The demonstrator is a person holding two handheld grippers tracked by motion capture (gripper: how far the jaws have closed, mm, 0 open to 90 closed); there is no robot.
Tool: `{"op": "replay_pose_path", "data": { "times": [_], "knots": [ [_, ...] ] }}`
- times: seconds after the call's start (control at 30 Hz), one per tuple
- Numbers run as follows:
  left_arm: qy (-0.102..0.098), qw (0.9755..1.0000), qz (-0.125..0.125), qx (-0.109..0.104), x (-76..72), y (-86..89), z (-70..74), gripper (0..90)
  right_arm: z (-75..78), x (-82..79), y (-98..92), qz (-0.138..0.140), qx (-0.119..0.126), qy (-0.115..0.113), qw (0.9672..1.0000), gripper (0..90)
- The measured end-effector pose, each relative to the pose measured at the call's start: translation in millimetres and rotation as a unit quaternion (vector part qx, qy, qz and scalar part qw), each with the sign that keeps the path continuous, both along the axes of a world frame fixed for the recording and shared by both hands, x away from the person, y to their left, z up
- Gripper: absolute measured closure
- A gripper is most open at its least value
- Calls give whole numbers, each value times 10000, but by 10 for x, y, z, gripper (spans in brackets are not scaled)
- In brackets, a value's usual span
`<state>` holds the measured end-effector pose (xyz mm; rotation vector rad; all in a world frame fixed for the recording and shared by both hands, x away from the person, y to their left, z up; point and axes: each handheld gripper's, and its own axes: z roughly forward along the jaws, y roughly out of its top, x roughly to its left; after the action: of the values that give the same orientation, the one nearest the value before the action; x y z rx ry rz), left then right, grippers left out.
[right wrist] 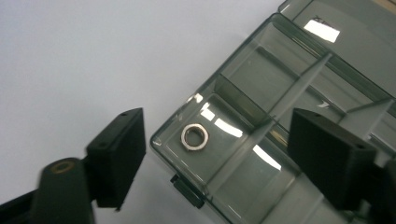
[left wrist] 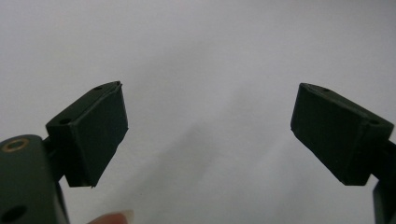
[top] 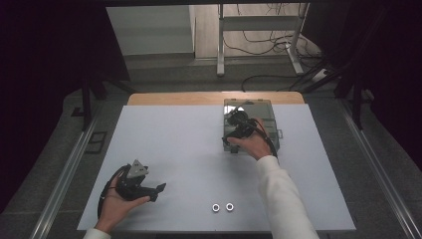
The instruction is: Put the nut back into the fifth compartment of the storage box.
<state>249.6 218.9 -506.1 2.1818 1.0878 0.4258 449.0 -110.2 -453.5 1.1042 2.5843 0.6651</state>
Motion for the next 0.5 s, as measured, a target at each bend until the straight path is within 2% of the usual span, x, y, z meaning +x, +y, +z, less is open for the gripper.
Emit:
{"op": "replay_pose_path", "data": {
  "times": [0.27, 0.5],
  "knots": [
    [-60, 10000, 3, -22, -6, 6, 12, 110, 117, -108, -68, 155, 160, -48, 9997, 136],
    [-71, 10000, 28, -18, -15, 13, 15, 111, 176, -307, -93, 393, 186, -144, 9989, 128]
  ]
}}
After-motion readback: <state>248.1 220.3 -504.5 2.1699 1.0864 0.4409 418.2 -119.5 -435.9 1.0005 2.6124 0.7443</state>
